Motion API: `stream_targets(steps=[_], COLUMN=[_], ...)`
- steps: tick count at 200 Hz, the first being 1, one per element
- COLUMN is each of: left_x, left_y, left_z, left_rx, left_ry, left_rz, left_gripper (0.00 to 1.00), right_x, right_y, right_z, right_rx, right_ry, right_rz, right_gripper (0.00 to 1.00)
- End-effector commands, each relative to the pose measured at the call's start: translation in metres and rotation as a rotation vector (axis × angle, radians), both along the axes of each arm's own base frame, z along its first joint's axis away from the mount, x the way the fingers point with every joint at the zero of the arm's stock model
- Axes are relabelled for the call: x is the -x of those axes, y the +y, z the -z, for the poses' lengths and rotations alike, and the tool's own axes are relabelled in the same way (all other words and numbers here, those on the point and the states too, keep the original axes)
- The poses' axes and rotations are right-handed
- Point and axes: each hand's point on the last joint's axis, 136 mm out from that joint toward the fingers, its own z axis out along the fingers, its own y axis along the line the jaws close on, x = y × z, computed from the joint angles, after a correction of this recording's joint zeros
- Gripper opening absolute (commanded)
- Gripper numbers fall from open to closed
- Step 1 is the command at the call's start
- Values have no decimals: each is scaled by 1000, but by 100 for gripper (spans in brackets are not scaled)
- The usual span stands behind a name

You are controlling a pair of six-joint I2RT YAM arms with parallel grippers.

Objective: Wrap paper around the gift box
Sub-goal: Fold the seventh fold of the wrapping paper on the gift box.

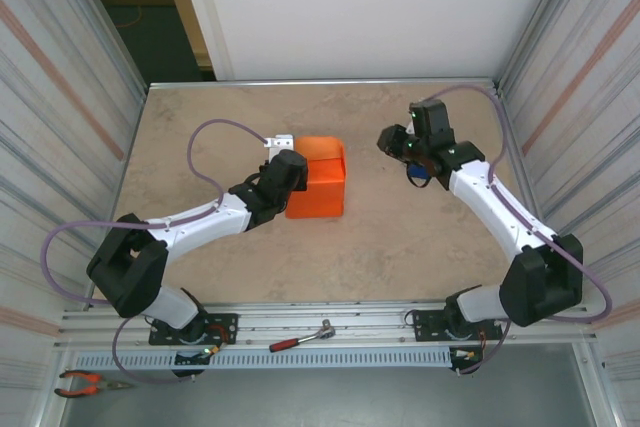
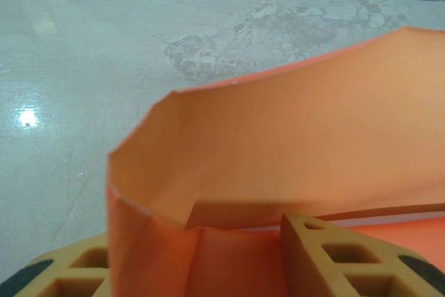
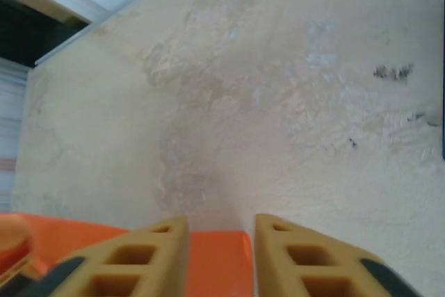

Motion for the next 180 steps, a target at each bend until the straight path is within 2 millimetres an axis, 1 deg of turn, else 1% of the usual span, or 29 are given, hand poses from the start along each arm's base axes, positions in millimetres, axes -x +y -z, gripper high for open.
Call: stream_targets(steps=[1,13,46,75,88,107,134,180], left_x=[15,15,15,14,14,14,14,15], left_y=[5,4,5,4,3,3,2,2], left_z=[38,38,38,38,37,37,38,38], left_rx=[-81,-81,-85,-83,-82,-82,-81,-79], left_ry=[112,112,112,112,109,109,113,114], left_rz=[25,26,25,27,27,27,30,31], left_gripper=[46,46,46,46,46,46,46,46], right_x=[-7,-8,-13,-18,-18,-14,-8,-6], right_y=[26,36,62,80,89,101,108,111], right_z=[12,19,29,34,35,34,33,25], right_rx=[-207,-229,-234,-258,-262,-268,-258,-235], right_ry=[26,32,26,33,37,38,31,5], right_rz=[7,-3,-22,-41,-57,-86,-109,-123], right_gripper=[8,0,0,0,0,0,0,0])
